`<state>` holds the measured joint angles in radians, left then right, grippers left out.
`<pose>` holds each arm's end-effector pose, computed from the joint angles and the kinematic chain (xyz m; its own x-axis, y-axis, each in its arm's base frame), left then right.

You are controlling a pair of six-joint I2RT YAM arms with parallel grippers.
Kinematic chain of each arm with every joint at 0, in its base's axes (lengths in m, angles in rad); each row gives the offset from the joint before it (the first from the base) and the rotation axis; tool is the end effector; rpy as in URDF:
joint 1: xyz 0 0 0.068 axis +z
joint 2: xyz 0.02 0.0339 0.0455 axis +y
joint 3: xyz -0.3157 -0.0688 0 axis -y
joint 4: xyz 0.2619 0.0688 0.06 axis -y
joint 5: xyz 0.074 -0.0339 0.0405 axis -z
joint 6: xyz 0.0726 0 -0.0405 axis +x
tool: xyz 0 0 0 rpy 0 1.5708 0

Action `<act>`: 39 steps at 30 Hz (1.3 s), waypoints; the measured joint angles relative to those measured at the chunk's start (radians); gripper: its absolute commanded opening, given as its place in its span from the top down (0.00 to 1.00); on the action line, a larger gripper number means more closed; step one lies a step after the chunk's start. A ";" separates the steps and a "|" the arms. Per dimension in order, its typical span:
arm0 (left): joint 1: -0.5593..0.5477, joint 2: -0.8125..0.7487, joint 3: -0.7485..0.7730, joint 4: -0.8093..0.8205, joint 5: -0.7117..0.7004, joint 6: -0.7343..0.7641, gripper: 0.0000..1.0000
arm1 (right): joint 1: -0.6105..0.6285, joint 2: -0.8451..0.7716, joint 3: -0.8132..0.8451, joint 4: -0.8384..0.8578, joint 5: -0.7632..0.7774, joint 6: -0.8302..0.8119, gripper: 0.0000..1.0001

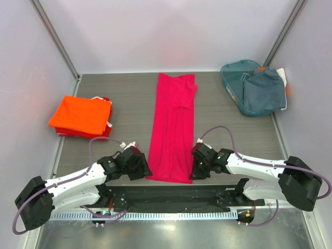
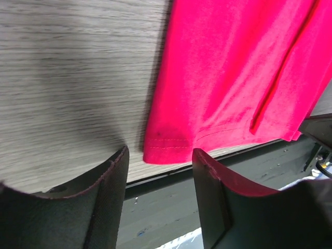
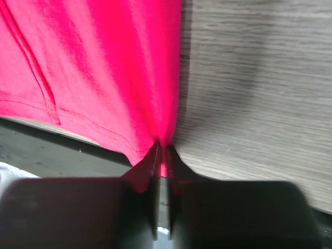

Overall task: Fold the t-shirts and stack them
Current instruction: Fold the tshirt

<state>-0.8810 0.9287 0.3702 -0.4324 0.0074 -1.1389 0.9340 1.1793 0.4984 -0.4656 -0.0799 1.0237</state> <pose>0.1047 -0.1277 0.1558 -0.9257 -0.3050 -0.2237 -0.1595 0.8511 -0.5002 0.1149 0.1651 0.1537 -0.9830 0.1025 -0.1520 0.0357 0.9204 0.3894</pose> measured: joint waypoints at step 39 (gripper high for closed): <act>0.380 0.370 0.504 -0.014 0.233 0.169 1.00 | -0.475 0.124 0.438 -0.122 -0.008 -0.288 0.99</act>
<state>-0.5014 1.2991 0.8742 -0.4461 0.2409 -0.9699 0.4591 1.3033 0.9360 -0.5877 -0.0883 0.7353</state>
